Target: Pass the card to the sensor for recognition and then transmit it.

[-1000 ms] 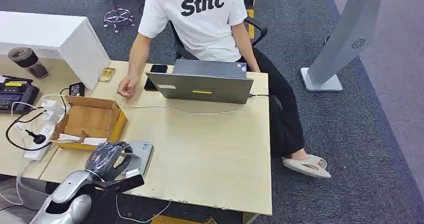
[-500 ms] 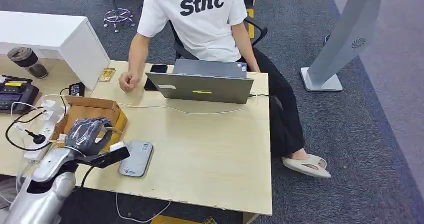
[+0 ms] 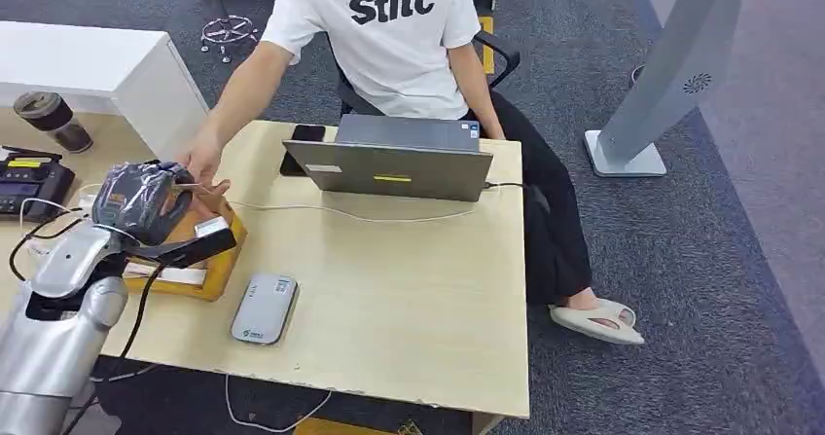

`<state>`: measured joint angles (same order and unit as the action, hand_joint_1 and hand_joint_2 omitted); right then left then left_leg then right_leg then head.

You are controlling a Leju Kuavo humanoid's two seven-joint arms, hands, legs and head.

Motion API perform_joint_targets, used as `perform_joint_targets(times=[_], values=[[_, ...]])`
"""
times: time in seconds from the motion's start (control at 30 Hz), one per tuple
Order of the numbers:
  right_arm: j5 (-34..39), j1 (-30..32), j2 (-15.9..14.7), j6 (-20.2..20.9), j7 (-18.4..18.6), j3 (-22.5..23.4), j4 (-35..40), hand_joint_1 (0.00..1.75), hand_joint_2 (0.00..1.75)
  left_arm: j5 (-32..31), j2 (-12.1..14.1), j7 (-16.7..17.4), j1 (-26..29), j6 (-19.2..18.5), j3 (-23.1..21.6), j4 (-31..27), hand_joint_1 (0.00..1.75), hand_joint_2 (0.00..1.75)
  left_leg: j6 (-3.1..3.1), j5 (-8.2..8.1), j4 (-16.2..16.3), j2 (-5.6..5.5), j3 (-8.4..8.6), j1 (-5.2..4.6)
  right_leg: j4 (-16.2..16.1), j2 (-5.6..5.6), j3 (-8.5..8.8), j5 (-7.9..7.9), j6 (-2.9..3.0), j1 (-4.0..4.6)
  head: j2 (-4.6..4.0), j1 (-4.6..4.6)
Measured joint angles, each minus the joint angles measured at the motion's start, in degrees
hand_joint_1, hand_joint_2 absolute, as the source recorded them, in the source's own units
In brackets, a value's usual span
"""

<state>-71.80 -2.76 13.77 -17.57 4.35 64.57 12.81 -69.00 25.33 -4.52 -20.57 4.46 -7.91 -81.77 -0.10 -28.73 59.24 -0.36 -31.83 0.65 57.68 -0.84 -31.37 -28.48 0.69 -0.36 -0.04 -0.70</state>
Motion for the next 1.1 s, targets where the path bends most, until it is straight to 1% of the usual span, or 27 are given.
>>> perform_joint_targets(times=[0.1, 0.23, 0.3, 0.33, 0.37, 0.4, 0.43, 0.5, 0.53, 0.6, 0.7, 0.77, 0.83, 0.9, 1.0, 1.07, 1.1], values=[[-0.3, 0.0, 0.0, 0.0, 0.0, 0.0, 0.0, 0.0, 1.75, -0.4, 0.1, 0.4, -0.9, 0.0, 0.0, 0.0, 1.75, 1.75, 0.0, 0.0, 0.0, 0.0, -0.01, 0.0, 0.0, -0.01, -0.02, 0.0, 0.0, 0.0, 0.0, 0.0], [-0.8, 0.0, 0.0, 0.0, -0.2, 0.0, 0.0, 0.0, 1.75, -10.4, 1.7, 6.6, -3.4, 0.5, -0.3, 0.4, 1.75, 1.75, 0.0, 0.0, 0.0, 0.06, -0.02, 0.02, 0.0, -0.07, -0.07, 0.01, 0.02, 0.01, 0.0, 0.0], [-1.4, 0.0, -0.1, 0.0, -0.5, 0.0, 0.0, 0.0, 1.75, -11.1, 2.5, 7.6, -5.3, 0.1, -0.3, 1.1, 1.75, 1.75, -0.02, 0.01, 0.0, 0.06, -0.04, 0.03, 0.0, -0.07, -0.07, 0.02, 0.04, 0.02, 0.0, -0.02], [-1.5, 0.0, -0.1, 0.0, -0.6, 0.0, 0.0, 0.0, 1.75, -11.3, 2.7, 7.8, -6.0, 0.1, -0.3, 1.4, 0.03, 1.75, -0.02, 0.01, 0.0, 0.06, -0.04, 0.03, 0.0, -0.07, -0.07, 0.03, 0.04, 0.02, 0.0, 0.0], [-1.6, 0.0, -0.1, 0.0, -0.6, 0.0, 0.0, 0.0, 1.75, -11.5, 3.1, 8.1, -6.9, 0.0, -0.3, 1.9, 0.0, 1.75, -0.03, 0.02, 0.0, 0.11, -0.04, 0.03, 0.0, -0.11, -0.09, 0.03, 0.04, 0.02, 0.0, 0.0], [-1.6, 0.0, -0.1, 0.0, -0.6, 0.0, 0.0, 0.0, 1.75, -11.6, 3.3, 8.7, -7.4, 0.5, -0.3, 2.1, 0.0, 1.75, -0.03, 0.02, 0.0, 0.11, -0.04, 0.02, 0.1, -0.11, -0.09, 0.03, 0.04, 0.02, 0.0, 0.0], [-1.6, 0.0, -0.2, 0.0, -0.6, 0.0, 0.0, 0.0, 1.75, -11.6, 3.4, 9.5, -7.7, 1.6, -0.2, 2.3, 0.0, 1.75, -0.03, 0.01, 0.0, 0.11, -0.05, 0.02, 0.1, -0.12, -0.08, 0.03, 0.04, 0.02, 0.0, 0.0], [-2.3, 0.0, -0.2, 0.0, -0.6, 0.0, 0.0, 0.0, 1.75, -11.7, 3.1, 11.3, -7.7, 5.4, 0.7, 2.4, 0.0, 1.75, -0.03, 0.0, 0.0, 0.1, -0.06, 0.01, 0.1, -0.11, -0.09, 0.02, 0.04, 0.02, 0.0, 0.0], [-2.5, 0.0, -0.2, 0.1, -0.6, 0.0, 0.0, 0.0, 1.75, -11.7, 3.0, 11.6, -7.5, 6.8, 1.3, 2.5, 0.0, 1.75, -0.03, 0.0, 0.0, 0.1, -0.08, 0.01, 0.0, -0.1, -0.1, 0.01, 0.04, 0.02, 0.0, -0.02], [-2.5, 0.0, -0.2, 0.1, -0.6, 0.0, 0.0, 0.0, 1.75, -11.7, 2.6, 11.8, -7.2, 8.3, 2.3, 2.5, 0.0, 1.75, -0.02, -0.01, 0.0, 0.09, -0.09, 0.01, 0.0, -0.09, -0.1, 0.0, 0.02, 0.01, 0.0, -0.02], [-2.5, 0.0, -0.2, 0.1, -0.6, 0.0, 0.0, 0.0, 1.75, -11.7, 2.2, 11.9, -6.8, 9.0, 3.3, 2.6, 0.0, 1.75, -0.02, -0.01, 0.0, 0.09, -0.09, 0.01, 0.0, -0.07, -0.1, 0.0, 0.03, 0.01, 0.0, 0.02], [-2.6, 0.0, -0.2, 0.1, -0.2, 0.0, 0.0, 0.0, 1.75, -13.0, 1.7, 13.3, -6.2, 11.4, 4.0, 2.6, 0.0, 1.75, -0.02, -0.01, 0.0, 0.09, -0.08, 0.01, 0.0, -0.08, -0.1, 0.0, 0.03, 0.01, 0.0, 0.0], [-2.6, 0.0, -0.2, 0.2, 0.3, 0.0, 0.0, 0.0, 1.75, -13.4, 0.7, 13.7, -5.4, 13.6, 5.1, 2.6, 0.0, 1.75, -0.02, 0.0, 0.0, 0.09, -0.06, 0.0, 0.0, -0.08, -0.09, 0.01, 0.03, 0.01, 0.0, 0.0], [-2.6, 0.0, -0.2, 0.2, 0.4, 0.0, 0.0, 0.0, 1.75, -13.8, -0.5, 13.7, -4.5, 14.3, 5.7, 2.5, 0.0, 1.75, -0.02, 0.0, 0.0, 0.06, -0.07, 0.01, 0.0, -0.07, -0.08, 0.01, 0.03, 0.01, 0.0, 0.0], [-2.6, 0.0, -0.2, 0.3, 0.3, 0.0, 0.0, 0.0, 1.75, -13.9, -1.9, 13.4, -3.0, 14.3, 5.9, 2.6, 0.0, 1.75, -0.03, 0.0, 0.0, 0.08, -0.07, 0.01, 0.0, -0.08, -0.08, 0.01, 0.04, 0.01, 0.0, 0.0], [-2.5, 0.0, -0.2, 0.2, 0.1, 0.0, 0.0, 0.0, 1.75, -13.7, -2.3, 12.8, -2.2, 13.8, 6.3, 2.5, 0.0, 1.75, -0.03, 0.0, 0.0, 0.09, -0.07, 0.01, 0.0, -0.1, -0.08, 0.02, 0.04, 0.01, 0.0, 0.0], [-2.5, 0.0, -0.2, 0.2, 0.1, 0.0, 0.0, 0.0, 1.75, -13.0, -2.4, 12.2, -1.7, 13.0, 6.4, 2.4, 0.0, 1.75, -0.03, 0.0, 0.0, 0.09, -0.07, 0.01, 0.0, -0.09, -0.09, 0.01, 0.04, 0.01, 0.0, 0.0]])
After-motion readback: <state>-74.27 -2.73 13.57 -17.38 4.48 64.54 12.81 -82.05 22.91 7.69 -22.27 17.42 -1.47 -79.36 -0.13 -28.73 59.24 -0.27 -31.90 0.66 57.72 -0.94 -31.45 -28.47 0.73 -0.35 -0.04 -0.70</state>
